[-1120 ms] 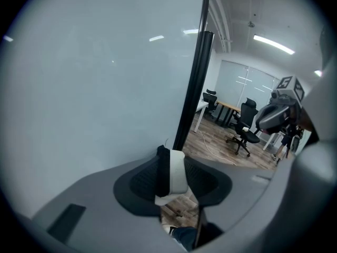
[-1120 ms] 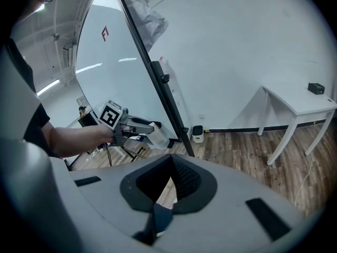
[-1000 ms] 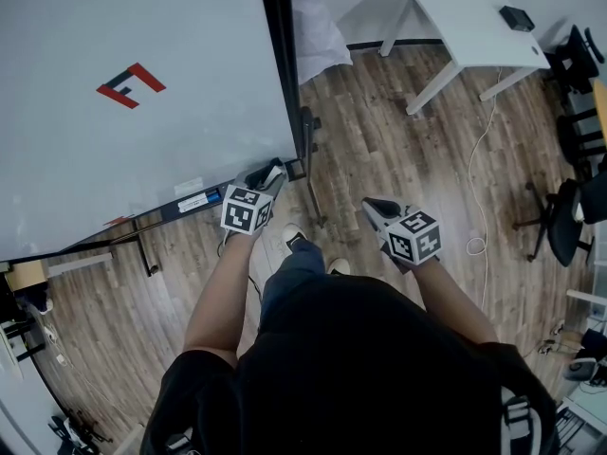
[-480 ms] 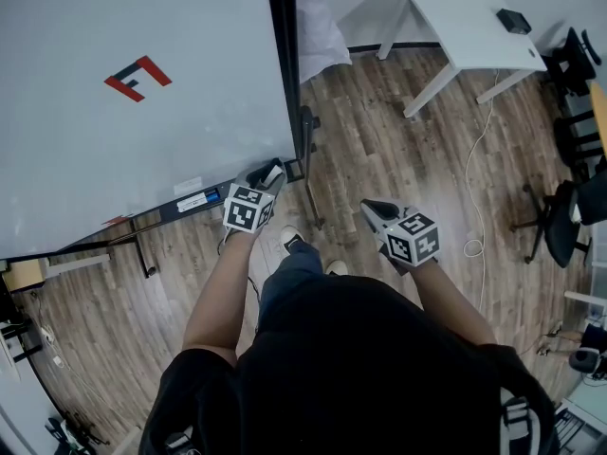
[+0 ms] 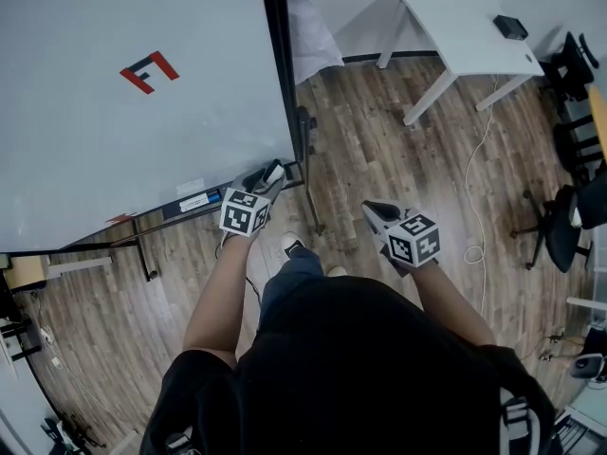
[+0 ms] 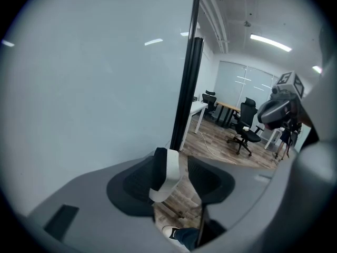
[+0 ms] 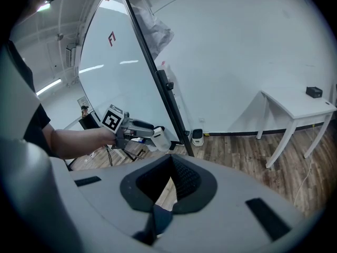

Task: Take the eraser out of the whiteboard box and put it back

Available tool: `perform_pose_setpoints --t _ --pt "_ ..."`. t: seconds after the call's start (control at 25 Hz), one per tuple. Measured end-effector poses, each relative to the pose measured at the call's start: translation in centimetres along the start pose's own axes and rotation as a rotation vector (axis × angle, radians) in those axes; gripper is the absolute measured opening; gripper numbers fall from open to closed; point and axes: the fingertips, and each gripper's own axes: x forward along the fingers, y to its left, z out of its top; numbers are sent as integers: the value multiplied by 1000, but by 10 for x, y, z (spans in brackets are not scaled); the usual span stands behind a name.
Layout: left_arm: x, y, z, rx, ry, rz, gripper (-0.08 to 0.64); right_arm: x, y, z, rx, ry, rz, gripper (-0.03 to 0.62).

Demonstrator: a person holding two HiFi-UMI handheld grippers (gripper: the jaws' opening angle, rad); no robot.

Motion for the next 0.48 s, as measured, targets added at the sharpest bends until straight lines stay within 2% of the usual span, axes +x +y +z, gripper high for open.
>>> perform_pose_setpoints --t 0.16,0.48 --pt "-17 -9 6 -32 -36 -2 196 -7 7 3 -10 -18 18 -5" --pt "-56 -23 13 -32 -96 38 196 -27 16 15 -58 -87 26 -5"
